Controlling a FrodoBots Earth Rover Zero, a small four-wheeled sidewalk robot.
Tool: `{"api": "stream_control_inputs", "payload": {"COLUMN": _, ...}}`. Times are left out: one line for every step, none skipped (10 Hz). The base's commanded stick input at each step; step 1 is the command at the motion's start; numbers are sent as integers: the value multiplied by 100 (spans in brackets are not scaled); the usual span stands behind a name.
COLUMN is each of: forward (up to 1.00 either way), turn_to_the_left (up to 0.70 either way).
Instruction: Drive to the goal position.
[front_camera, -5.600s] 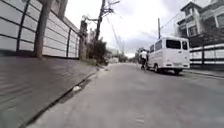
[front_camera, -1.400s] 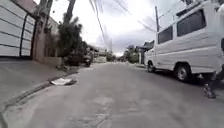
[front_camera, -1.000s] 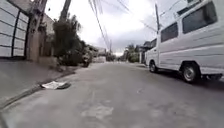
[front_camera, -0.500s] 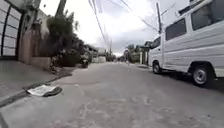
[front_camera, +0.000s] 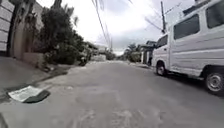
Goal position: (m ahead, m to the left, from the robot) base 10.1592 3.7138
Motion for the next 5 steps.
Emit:
{"api": "stream_control_inputs", "payload": {"forward": 100, "turn_to_the_left": 0}}
{"api": "stream_control_inputs", "payload": {"forward": 100, "turn_to_the_left": 0}}
{"api": "stream_control_inputs", "payload": {"forward": 100, "turn_to_the_left": 0}}
{"api": "stream_control_inputs", "payload": {"forward": 100, "turn_to_the_left": 0}}
{"api": "stream_control_inputs", "payload": {"forward": 100, "turn_to_the_left": 18}}
